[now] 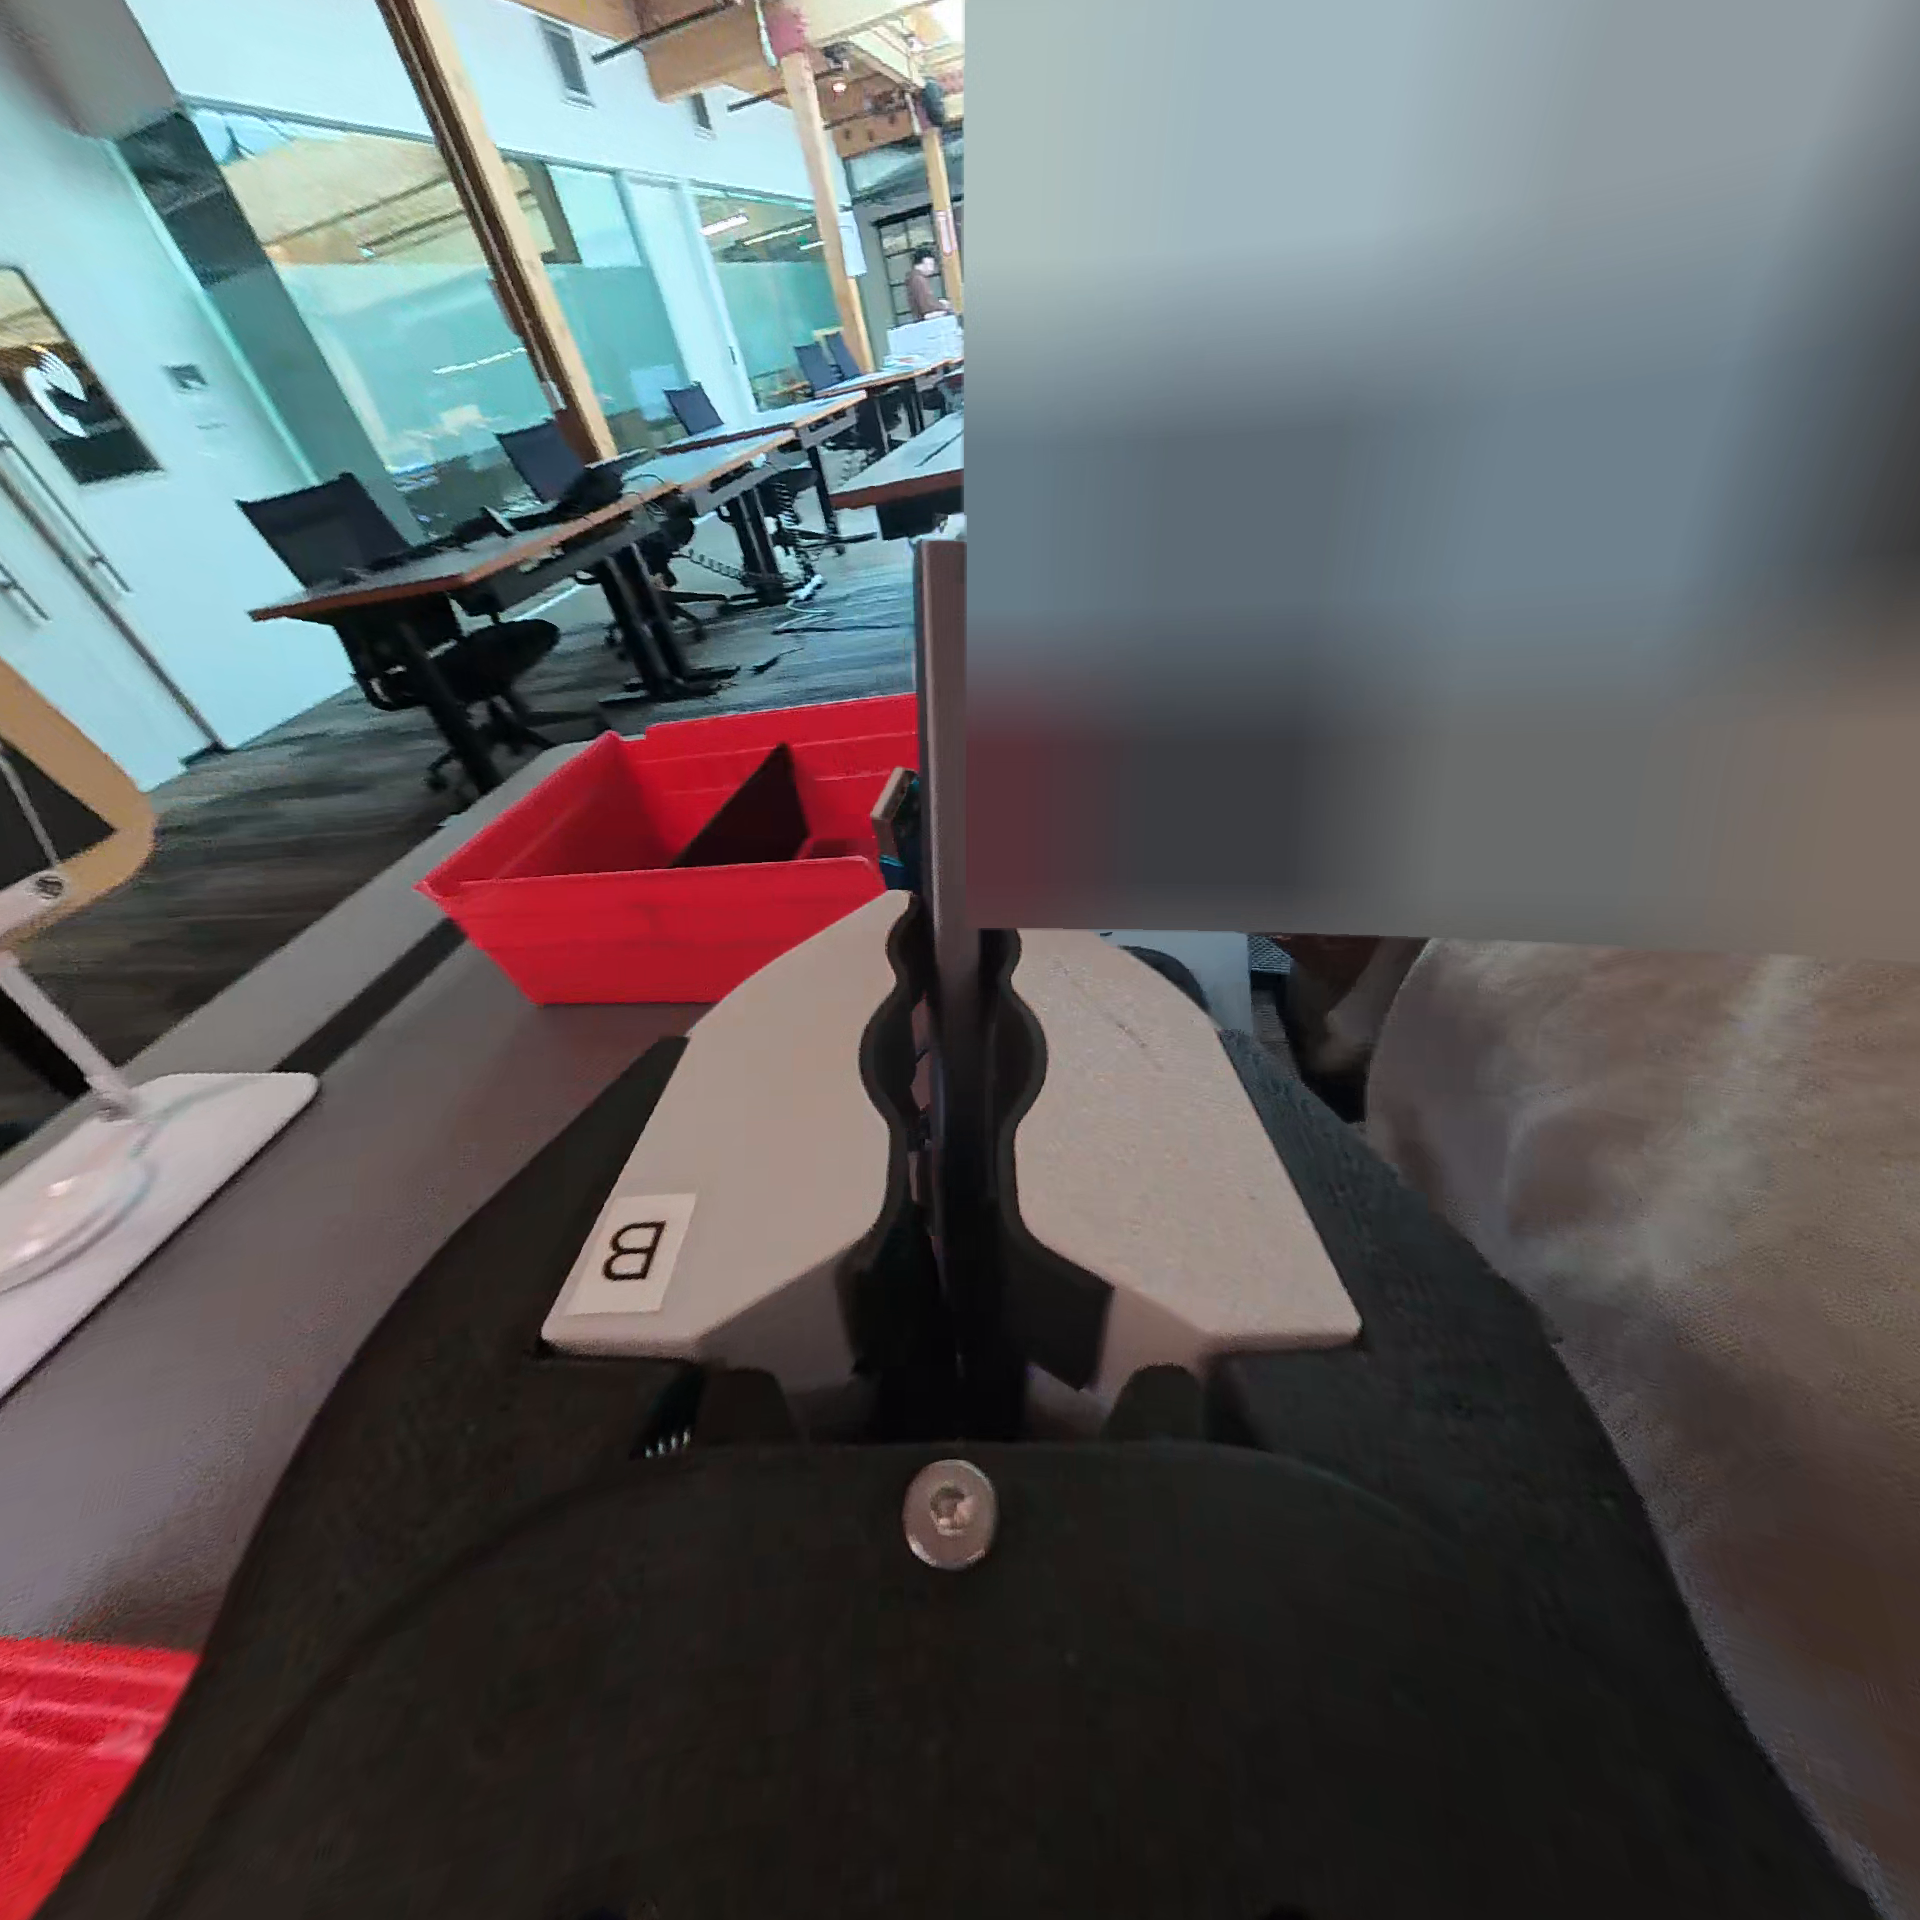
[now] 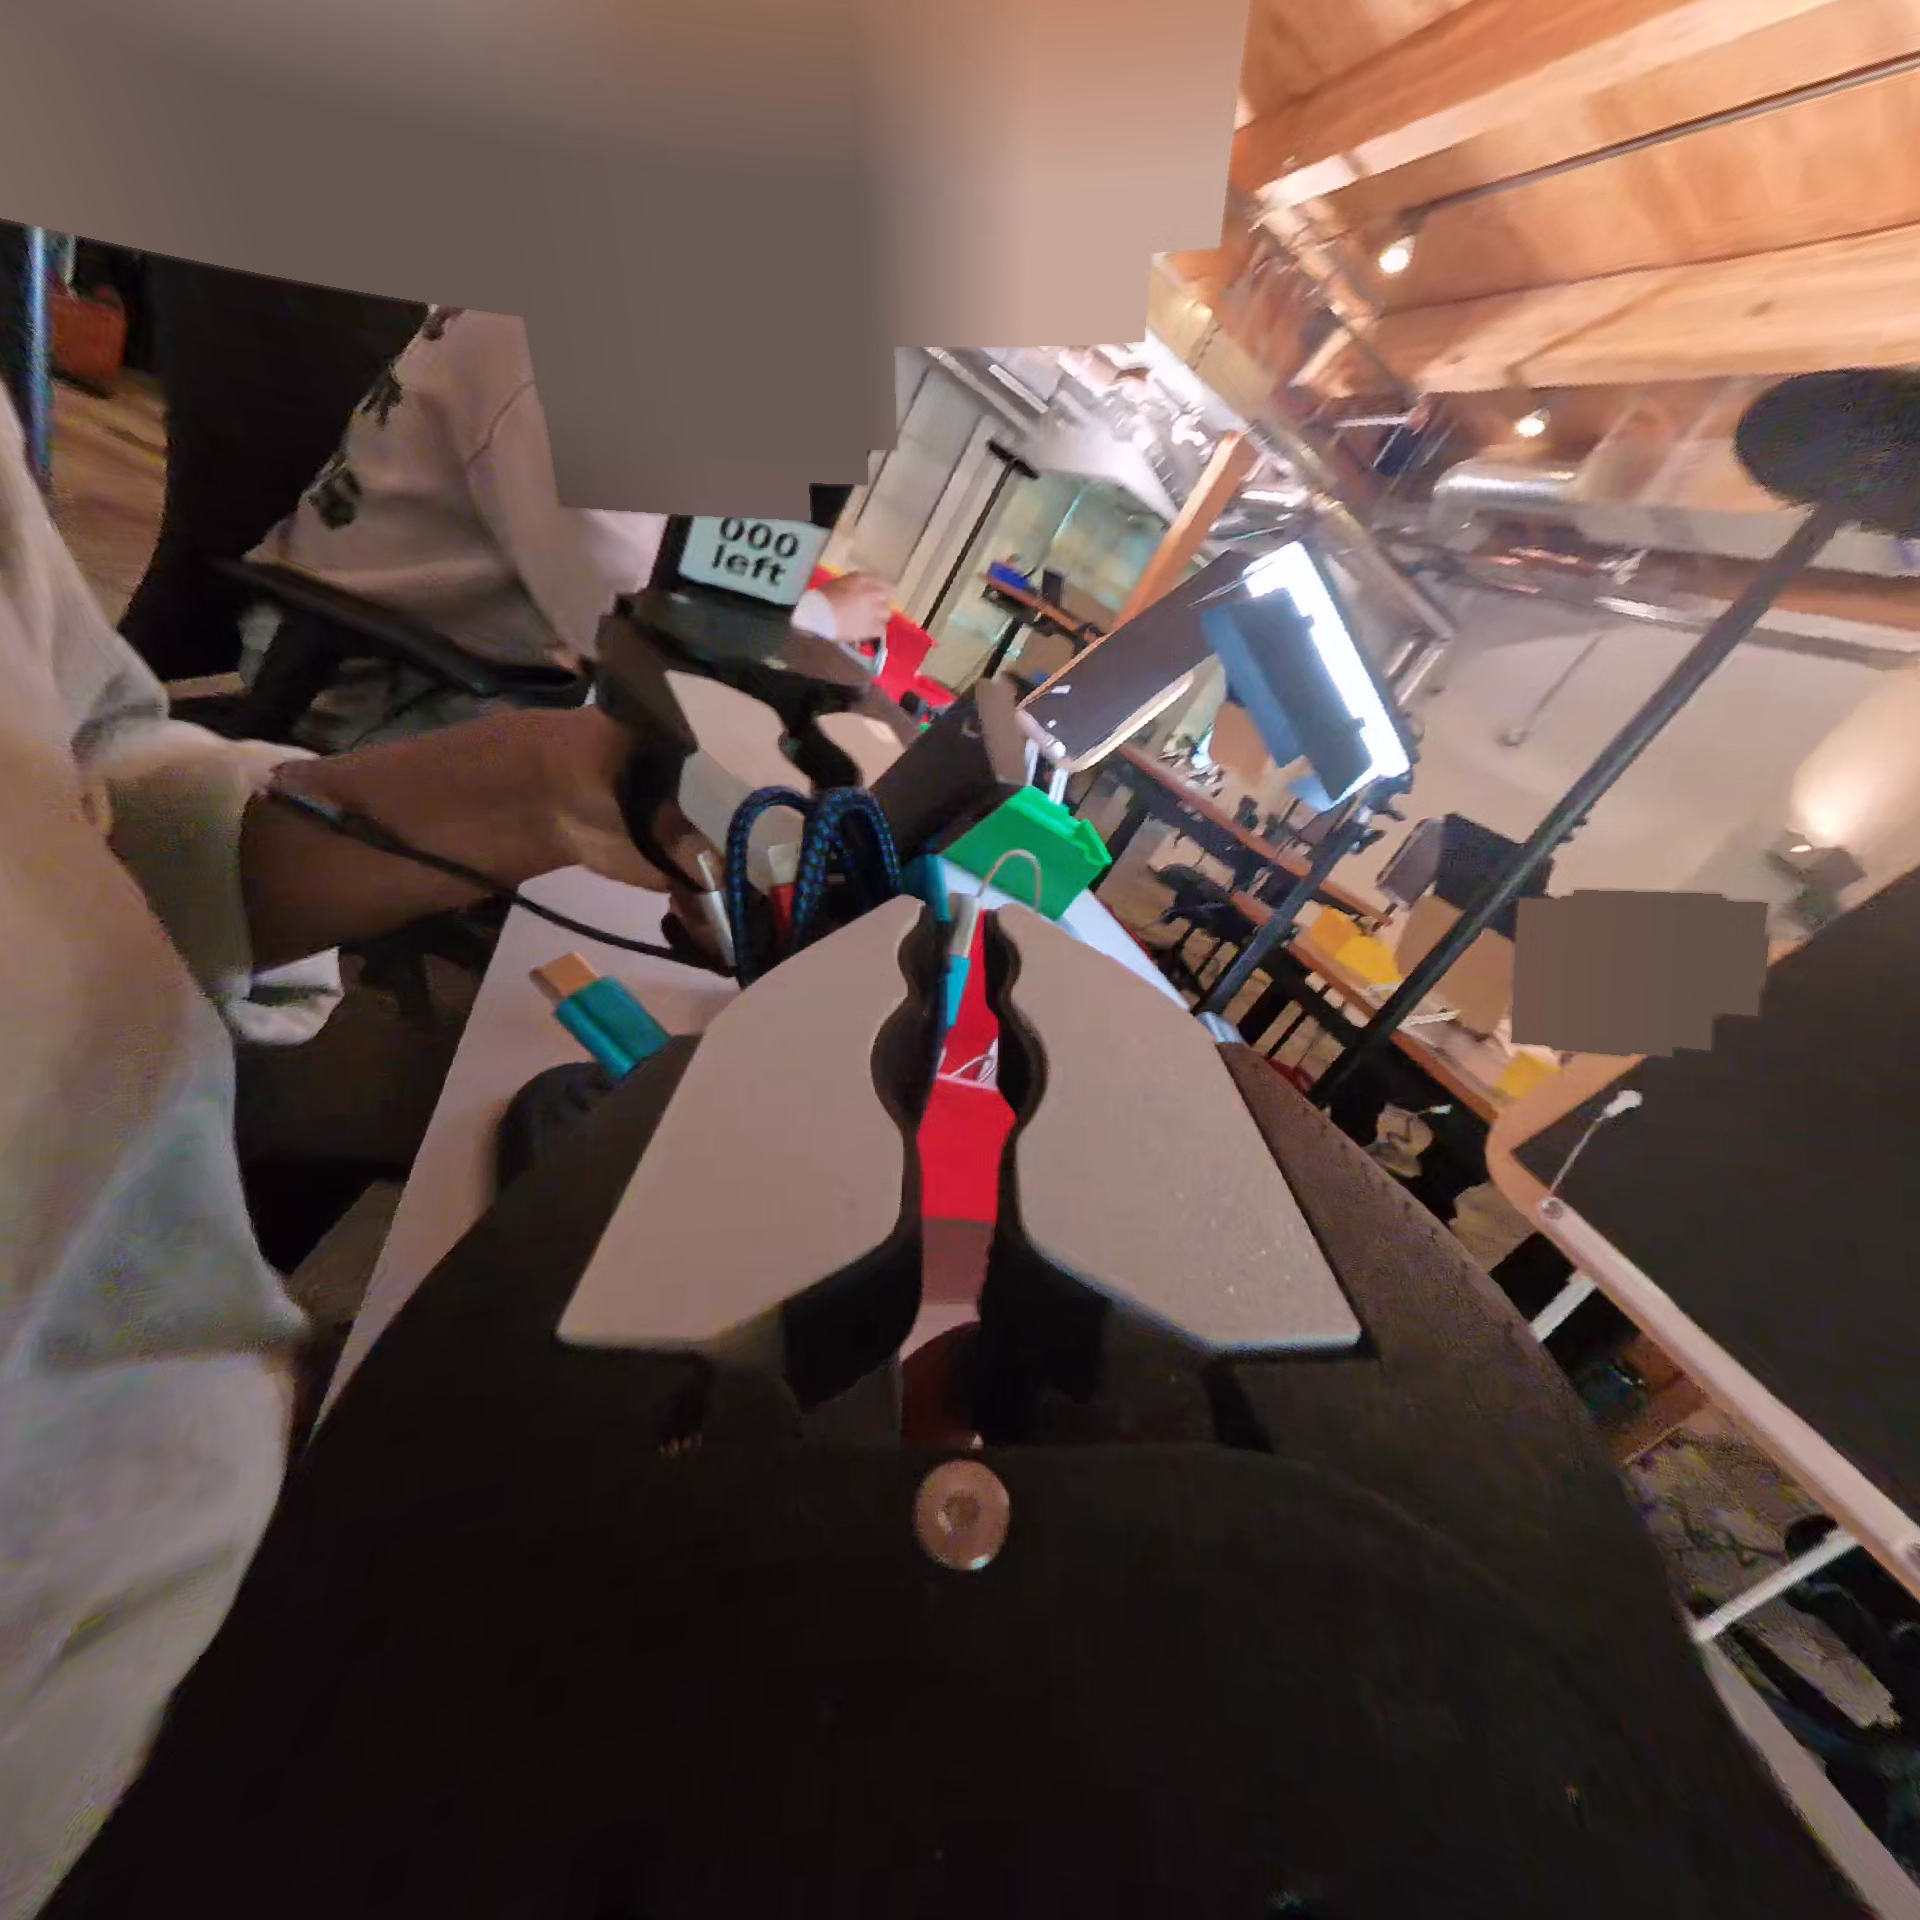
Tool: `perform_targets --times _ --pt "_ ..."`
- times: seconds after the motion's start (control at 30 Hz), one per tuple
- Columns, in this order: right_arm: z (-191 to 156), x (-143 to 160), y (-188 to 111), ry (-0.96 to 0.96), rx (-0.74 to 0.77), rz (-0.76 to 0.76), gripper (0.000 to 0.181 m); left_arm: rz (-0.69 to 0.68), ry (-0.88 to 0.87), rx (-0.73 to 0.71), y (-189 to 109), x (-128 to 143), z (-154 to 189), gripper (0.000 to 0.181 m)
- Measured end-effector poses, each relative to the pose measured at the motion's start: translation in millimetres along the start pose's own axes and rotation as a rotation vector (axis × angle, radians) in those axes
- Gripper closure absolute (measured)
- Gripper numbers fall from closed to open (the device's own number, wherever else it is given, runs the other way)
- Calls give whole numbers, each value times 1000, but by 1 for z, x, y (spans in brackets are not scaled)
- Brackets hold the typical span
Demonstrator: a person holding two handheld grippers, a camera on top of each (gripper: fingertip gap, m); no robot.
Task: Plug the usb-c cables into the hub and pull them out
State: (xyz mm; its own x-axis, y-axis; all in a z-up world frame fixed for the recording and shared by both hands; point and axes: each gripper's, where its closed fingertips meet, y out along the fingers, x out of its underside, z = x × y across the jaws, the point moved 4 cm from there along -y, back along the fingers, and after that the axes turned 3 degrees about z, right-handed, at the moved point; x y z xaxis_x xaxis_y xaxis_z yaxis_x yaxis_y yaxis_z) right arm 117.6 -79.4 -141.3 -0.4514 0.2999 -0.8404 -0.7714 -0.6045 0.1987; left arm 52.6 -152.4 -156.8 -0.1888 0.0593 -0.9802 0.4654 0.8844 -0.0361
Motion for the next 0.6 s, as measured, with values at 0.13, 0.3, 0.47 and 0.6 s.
perform_targets --times 0.13,0.3,0.47,0.6 --pt "-10 16 6 -38 -16 -95 177 -20 -61 6 5 14 0 174" --pt "-14 31 7 1 -20 -187 176 -36 -123 13 5 31 -1 174" --pt "-21 47 7 66 -61 -322 173 -79 -122 14 5 49 0 174" --pt "-26 47 6 157 -126 -319 168 -62 -113 54 4 52 3 174"
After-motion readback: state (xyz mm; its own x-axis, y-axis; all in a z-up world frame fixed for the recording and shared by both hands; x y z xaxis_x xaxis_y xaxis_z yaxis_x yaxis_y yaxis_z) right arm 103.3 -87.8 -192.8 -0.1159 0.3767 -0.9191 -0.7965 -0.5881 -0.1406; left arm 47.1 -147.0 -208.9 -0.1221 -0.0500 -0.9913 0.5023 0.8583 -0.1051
